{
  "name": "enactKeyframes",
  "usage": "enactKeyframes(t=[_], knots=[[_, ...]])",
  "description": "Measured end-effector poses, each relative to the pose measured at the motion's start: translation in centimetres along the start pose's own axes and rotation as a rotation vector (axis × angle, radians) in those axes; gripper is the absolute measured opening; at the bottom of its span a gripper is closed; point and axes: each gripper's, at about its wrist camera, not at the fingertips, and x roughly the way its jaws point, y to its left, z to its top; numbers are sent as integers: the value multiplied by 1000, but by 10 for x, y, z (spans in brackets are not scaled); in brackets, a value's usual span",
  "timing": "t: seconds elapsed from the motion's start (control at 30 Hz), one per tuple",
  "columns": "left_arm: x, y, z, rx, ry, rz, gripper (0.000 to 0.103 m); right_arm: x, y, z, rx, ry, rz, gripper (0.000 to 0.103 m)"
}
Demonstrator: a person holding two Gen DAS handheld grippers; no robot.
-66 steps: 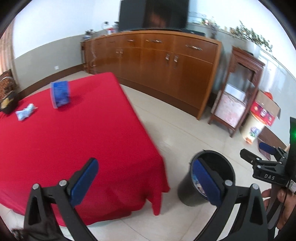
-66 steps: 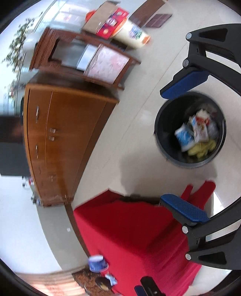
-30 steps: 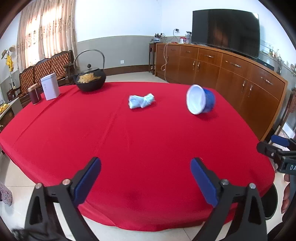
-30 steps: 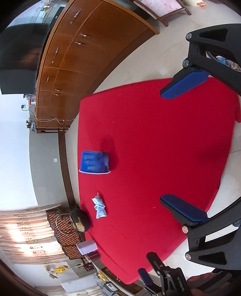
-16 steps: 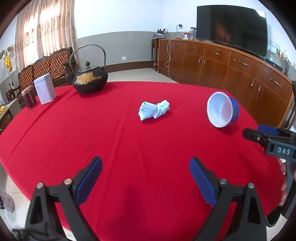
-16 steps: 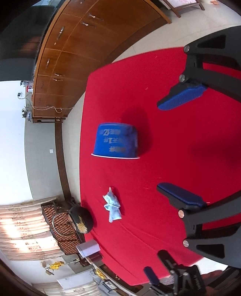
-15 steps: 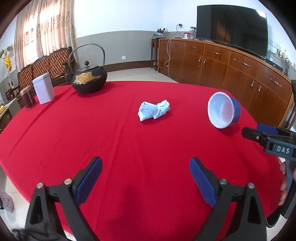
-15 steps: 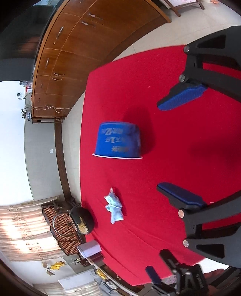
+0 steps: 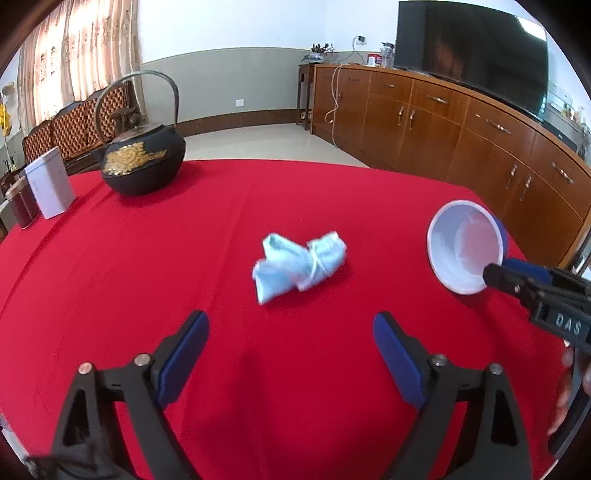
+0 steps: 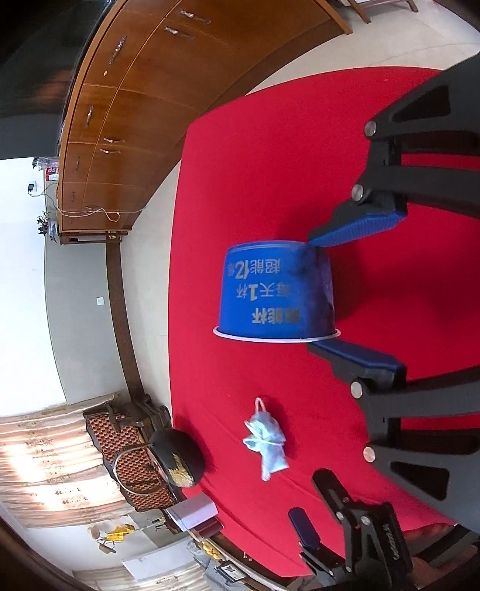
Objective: Collect trash
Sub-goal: 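Grasp the blue cup with the right tool while the left tool grasps the light blue cloth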
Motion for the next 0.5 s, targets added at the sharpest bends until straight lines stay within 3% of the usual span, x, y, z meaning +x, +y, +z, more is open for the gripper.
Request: enactKeyframes(t=[0.3, 0.4, 0.5], knots=[[35, -3, 18, -11, 67, -23, 83, 33, -7, 27, -8, 6, -10, 55], [46, -10, 21, 6, 105, -27, 83, 37, -11, 33, -2, -2, -12, 72], [49, -14, 24, 22, 110, -27, 82, 39, -15, 38, 0, -17, -24, 75]])
